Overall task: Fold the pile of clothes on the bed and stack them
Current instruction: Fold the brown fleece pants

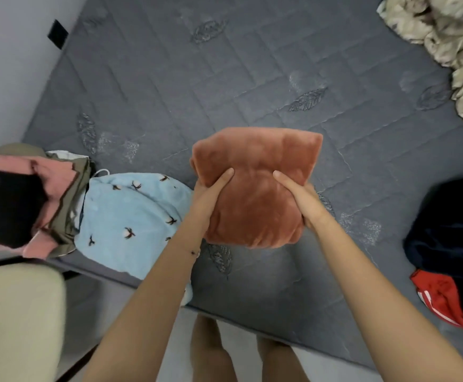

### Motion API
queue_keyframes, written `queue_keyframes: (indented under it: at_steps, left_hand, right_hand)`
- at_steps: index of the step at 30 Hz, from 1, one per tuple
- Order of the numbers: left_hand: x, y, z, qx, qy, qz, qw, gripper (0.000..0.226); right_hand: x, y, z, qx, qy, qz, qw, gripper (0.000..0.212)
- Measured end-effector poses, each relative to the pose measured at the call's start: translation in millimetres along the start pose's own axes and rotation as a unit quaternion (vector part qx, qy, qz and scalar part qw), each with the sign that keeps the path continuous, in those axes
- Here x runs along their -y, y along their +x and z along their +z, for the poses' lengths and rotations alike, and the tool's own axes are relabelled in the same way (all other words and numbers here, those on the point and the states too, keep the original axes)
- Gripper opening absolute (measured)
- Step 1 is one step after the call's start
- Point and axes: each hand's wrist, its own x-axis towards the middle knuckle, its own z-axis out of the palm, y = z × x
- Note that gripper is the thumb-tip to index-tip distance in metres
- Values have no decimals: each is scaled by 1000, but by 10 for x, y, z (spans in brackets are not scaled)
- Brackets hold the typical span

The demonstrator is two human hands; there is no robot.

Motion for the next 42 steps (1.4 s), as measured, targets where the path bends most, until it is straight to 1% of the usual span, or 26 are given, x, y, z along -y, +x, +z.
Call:
queue_keyframes:
  at_steps: [2,4,5,7,10,13,15,17,19,23,25,27,29,33,35,39,42]
  left_hand:
    - [-90,-157,-188,-12,-15,14,1000,71]
    - [-185,-243,-379,-25,-26,32,999,56]
    - [-224,-273,-491,-26,-30,42,998,56]
    - [-290,-330,-814,-19,-28,73,997,66]
    - [-351,-333,-1369,-22,-17,123,992,70]
    - [-306,-277,-1950,-7,-12,127,992,74]
    - [-241,-238,-2328,-7,-12,125,992,75]
    - [-175,-190,-2644,-29,-7,121,992,81]
    - [-124,-106,-2866,-43,5,125,991,82]
    - [52,97,-3047,-31,47,134,989,70]
    - [201,223,-3087,-43,72,136,987,50]
    - [392,378,-3134,-60,95,125,986,35]
    - [581,523,-3183,-78,121,107,984,35]
    - [875,794,-3183,-108,155,92,978,47]
    - [957,915,-3135,-115,174,98,973,49]
    - [1068,1015,-3038,-143,187,120,964,45]
    - [1034,969,-3048,-143,186,126,964,35]
  right_hand:
    - [111,-184,195,-16,-8,-13,1000,34]
    - [170,-306,392,-21,0,-31,999,34]
    - [181,-368,500,-18,7,-38,999,34]
    - [155,-497,802,-13,25,-50,998,35]
    - [76,-654,1334,-13,51,-61,997,34]
    - [-37,-787,1911,-24,68,-58,996,32]
    - [-159,-855,2290,-32,72,-55,995,36]
    - [-284,-917,2624,-44,73,-53,995,40]
    - [-410,-934,2869,-62,67,-61,994,43]
    - [-717,-866,3115,-110,69,-51,990,44]
    - [-891,-772,3173,-127,62,-40,989,46]
    - [-1069,-631,3223,-135,44,-33,989,40]
    - [-1221,-474,3274,-132,21,-18,991,33]
    - [-1474,-134,3311,-105,-25,11,994,28]
    - [-1556,4,3309,-120,-54,8,991,25]
    - [-1634,132,3290,-139,-109,-5,984,29]
    - [-1589,83,3264,-143,-118,-4,983,34]
